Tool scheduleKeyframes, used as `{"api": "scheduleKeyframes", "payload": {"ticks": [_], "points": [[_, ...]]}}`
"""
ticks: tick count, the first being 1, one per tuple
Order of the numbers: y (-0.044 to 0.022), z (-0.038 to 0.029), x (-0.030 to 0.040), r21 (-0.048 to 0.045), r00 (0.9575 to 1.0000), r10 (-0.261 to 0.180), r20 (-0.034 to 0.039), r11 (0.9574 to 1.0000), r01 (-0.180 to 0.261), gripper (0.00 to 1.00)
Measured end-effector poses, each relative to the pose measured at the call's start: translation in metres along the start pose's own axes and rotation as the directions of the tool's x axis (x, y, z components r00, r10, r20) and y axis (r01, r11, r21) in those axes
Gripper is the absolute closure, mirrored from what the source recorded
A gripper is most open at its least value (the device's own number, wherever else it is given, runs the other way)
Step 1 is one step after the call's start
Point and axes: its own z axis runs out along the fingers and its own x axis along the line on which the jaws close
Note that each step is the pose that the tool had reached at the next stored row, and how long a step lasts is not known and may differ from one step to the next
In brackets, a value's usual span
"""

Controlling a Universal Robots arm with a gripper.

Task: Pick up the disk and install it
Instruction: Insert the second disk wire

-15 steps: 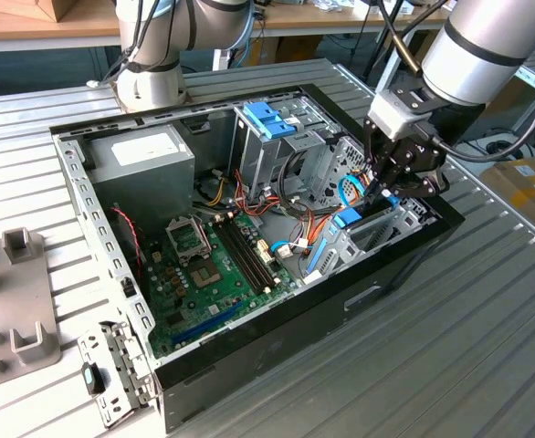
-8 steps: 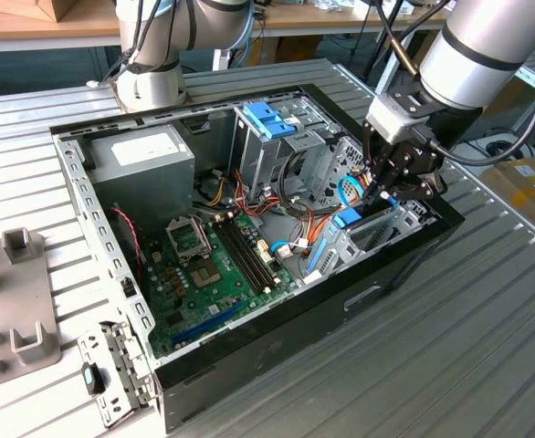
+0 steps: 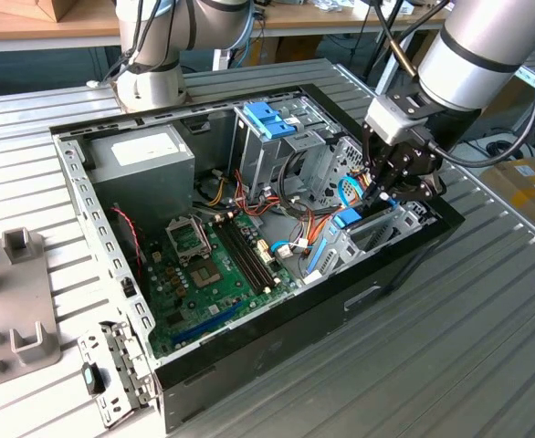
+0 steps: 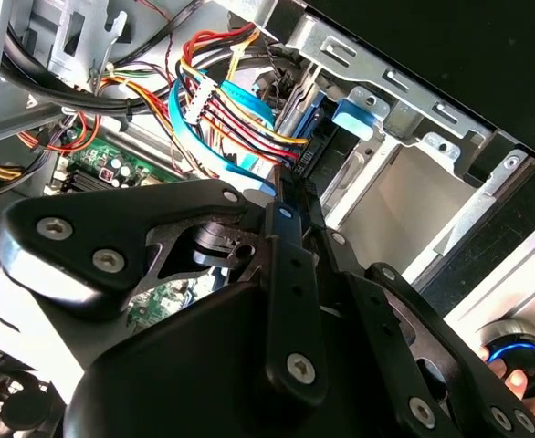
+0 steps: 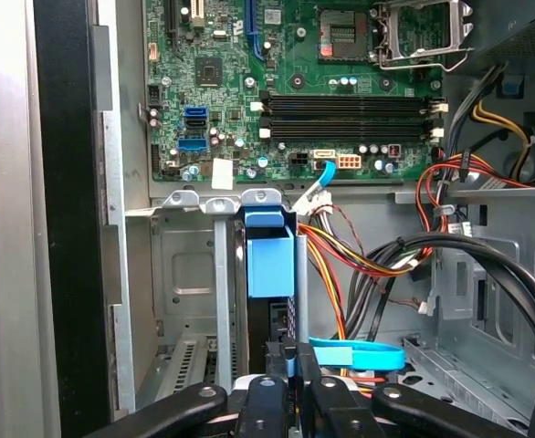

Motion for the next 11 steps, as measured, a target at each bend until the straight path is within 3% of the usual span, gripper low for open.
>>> {"api": "scheduleKeyframes", "payload": {"ticks": [11], "points": [[0.0001,0.0035,0.0003,0.0000,1.0000,0.000,0.0003,1.0000,0.000,0.84]]}}
